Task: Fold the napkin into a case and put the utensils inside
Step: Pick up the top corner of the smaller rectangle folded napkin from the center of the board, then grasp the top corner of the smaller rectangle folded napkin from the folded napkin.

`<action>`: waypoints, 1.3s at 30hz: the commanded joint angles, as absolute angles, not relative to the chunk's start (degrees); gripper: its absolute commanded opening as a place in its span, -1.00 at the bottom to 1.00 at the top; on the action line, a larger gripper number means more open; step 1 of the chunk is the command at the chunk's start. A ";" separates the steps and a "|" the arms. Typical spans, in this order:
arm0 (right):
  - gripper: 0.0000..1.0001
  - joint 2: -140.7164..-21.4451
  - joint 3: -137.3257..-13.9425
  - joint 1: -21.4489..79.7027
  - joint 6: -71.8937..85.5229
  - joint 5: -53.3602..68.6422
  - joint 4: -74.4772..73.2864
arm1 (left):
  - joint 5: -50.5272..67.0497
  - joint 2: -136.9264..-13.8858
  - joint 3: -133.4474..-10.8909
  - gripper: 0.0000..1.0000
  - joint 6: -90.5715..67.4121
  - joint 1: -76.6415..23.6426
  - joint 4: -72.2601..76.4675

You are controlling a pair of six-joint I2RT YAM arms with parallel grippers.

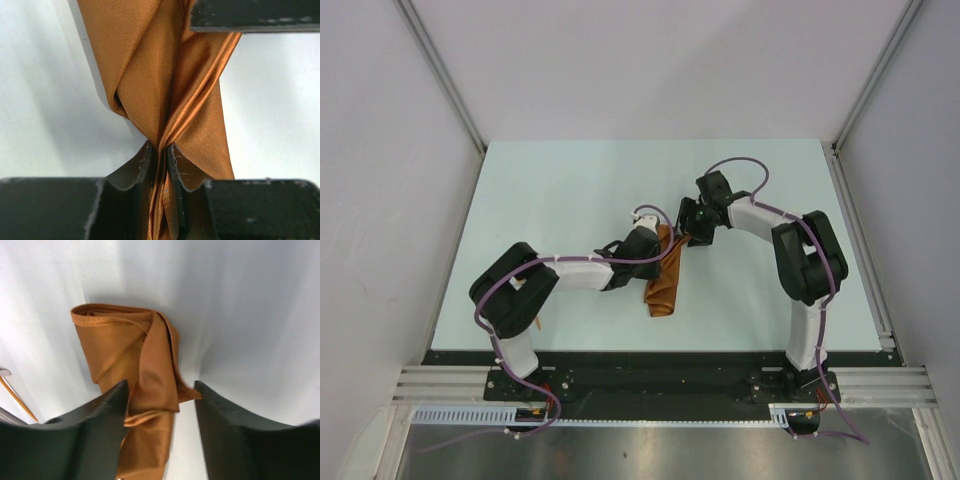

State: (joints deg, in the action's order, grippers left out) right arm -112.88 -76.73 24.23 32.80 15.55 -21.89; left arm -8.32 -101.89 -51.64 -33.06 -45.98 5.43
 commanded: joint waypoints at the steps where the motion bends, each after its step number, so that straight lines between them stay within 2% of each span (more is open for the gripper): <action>1: 0.08 -114.43 -81.73 25.57 31.91 16.52 -20.30 | -6.50 -99.49 -50.71 -0.59 -33.58 -46.05 4.75; 2: -0.03 -114.52 -82.17 25.84 31.90 16.44 -20.04 | -6.59 -99.49 -50.71 -0.60 -33.49 -46.05 4.75; 4: -0.13 -114.78 -84.27 26.89 31.20 15.47 -20.39 | -6.42 -99.40 -50.71 -0.61 -33.31 -46.05 5.01; 5: -0.32 -115.31 -85.16 27.24 30.94 15.03 -21.61 | -6.24 -99.32 -50.63 -0.61 -33.22 -45.97 5.18; 9: -0.54 -118.11 -89.99 28.91 29.97 14.41 -24.95 | -5.80 -98.88 -50.80 -0.60 -32.87 -46.14 5.19; 12: -0.70 -119.61 -91.58 29.62 29.88 14.41 -26.19 | -4.66 -98.18 -51.59 -0.40 -32.43 -45.97 4.49; 15: -0.89 -120.14 -91.93 29.62 30.06 15.46 -25.58 | -2.74 -96.77 -52.38 -0.04 -32.43 -45.44 2.99; 16: -0.95 -120.32 -92.19 29.62 30.06 15.64 -25.58 | -1.94 -96.33 -52.56 0.15 -32.61 -45.09 2.73; 19: -1.00 -121.20 -93.25 29.62 29.71 16.35 -25.84 | -0.44 -94.22 -52.73 0.33 -33.92 -43.25 1.32; 21: -1.00 -121.29 -93.60 29.62 29.10 16.78 -26.28 | -0.44 -93.08 -52.21 0.33 -34.45 -41.49 0.71; 24: -1.00 -121.38 -93.52 29.53 27.43 17.58 -26.37 | -0.53 -91.15 -50.98 0.23 -35.94 -38.15 0.96; 28: -1.00 -121.03 -92.82 29.27 25.76 18.63 -26.37 | 2.02 -92.80 -51.15 -0.15 -37.44 -33.76 2.28; 29: -1.00 -120.85 -92.73 29.18 25.49 18.89 -26.02 | 2.54 -93.60 -52.37 -0.18 -37.53 -32.88 2.29; 39: -1.00 -120.58 -91.85 28.21 22.33 25.31 -25.31 | 4.22 -103.09 -58.62 -0.24 -36.65 -32.43 2.46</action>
